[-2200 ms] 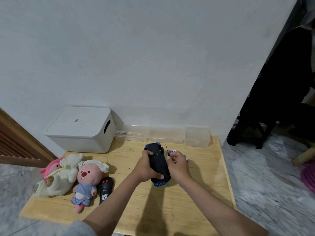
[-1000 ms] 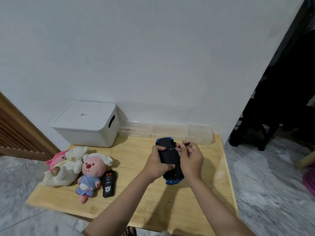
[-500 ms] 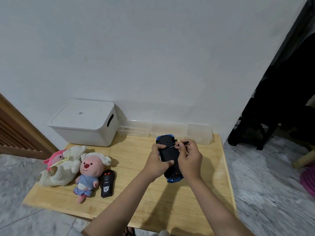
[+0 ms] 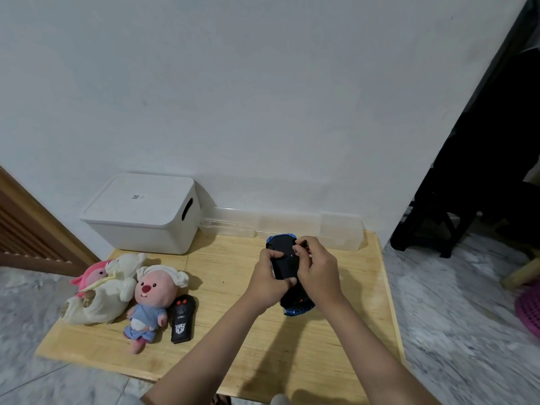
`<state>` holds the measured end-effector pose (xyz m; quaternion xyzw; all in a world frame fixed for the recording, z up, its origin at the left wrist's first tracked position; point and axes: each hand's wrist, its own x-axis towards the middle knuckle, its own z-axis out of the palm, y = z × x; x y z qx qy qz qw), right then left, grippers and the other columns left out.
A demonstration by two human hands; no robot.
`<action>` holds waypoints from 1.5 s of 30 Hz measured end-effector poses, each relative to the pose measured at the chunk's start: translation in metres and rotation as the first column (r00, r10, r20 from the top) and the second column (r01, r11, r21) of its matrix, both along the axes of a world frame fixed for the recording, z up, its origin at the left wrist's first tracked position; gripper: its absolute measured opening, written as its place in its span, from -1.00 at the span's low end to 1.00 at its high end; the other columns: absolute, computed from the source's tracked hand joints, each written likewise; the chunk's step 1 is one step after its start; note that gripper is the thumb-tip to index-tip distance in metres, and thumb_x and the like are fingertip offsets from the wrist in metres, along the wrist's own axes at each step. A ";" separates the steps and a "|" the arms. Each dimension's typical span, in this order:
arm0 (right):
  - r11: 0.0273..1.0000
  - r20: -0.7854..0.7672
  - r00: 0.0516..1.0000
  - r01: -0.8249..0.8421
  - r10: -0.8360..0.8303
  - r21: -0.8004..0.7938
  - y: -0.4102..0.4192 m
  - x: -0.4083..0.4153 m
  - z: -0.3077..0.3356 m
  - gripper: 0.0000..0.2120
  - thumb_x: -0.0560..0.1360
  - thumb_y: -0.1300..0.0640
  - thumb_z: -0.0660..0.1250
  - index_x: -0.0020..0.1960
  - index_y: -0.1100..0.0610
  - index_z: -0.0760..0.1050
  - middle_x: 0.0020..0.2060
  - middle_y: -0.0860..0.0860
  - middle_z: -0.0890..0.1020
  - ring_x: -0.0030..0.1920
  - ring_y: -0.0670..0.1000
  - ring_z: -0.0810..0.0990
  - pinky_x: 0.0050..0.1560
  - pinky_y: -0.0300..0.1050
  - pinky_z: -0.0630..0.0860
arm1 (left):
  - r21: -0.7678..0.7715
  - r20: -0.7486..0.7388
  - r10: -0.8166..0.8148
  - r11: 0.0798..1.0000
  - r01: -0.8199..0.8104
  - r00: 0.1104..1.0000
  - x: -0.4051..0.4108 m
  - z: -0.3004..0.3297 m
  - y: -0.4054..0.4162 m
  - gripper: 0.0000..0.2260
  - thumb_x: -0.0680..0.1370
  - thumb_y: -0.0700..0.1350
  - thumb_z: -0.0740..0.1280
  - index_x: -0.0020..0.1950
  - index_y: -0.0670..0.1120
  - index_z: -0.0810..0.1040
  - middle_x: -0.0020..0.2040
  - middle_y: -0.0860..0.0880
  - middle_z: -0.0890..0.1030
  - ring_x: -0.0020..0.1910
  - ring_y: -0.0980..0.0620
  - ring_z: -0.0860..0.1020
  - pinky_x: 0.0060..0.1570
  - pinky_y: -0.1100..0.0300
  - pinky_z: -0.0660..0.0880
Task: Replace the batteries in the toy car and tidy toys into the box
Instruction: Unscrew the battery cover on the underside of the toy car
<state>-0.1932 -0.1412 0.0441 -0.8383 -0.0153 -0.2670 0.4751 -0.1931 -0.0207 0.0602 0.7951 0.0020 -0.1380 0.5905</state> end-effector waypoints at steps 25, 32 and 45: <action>0.961 0.041 0.996 0.063 -0.076 0.269 -0.003 -0.004 0.023 -0.76 0.41 0.33 0.44 -0.05 0.04 0.54 -0.27 -0.12 0.62 -0.20 -0.11 0.63 -0.11 -0.12 0.61 | 0.005 -0.009 -0.006 1.000 0.006 1.000 -0.004 0.004 0.000 -0.58 0.42 -0.33 0.42 0.16 -0.07 0.32 -0.03 0.08 0.41 0.02 -0.06 0.50 -0.02 0.04 0.56; 0.971 0.101 0.991 0.058 -0.083 0.234 0.001 -0.004 0.028 -0.86 0.37 0.32 0.48 -0.16 0.13 0.59 -0.24 -0.12 0.60 -0.21 -0.14 0.60 -0.28 -0.19 0.60 | -0.007 -0.016 -0.013 1.000 0.013 1.000 -0.007 0.004 0.004 -0.59 0.42 -0.35 0.41 0.15 -0.08 0.32 -0.04 0.06 0.42 -0.01 -0.03 0.50 -0.01 0.00 0.58; 0.962 0.067 0.995 0.060 -0.080 0.267 0.005 -0.007 0.033 -0.84 0.34 0.30 0.51 -0.20 0.11 0.56 -0.26 -0.11 0.60 -0.23 -0.08 0.60 -0.21 -0.09 0.63 | -0.033 -0.029 0.038 0.999 -0.039 0.999 -0.008 0.003 0.016 -0.58 0.42 -0.35 0.41 0.13 -0.06 0.31 -0.04 0.06 0.42 -0.01 -0.08 0.50 -0.08 0.00 0.57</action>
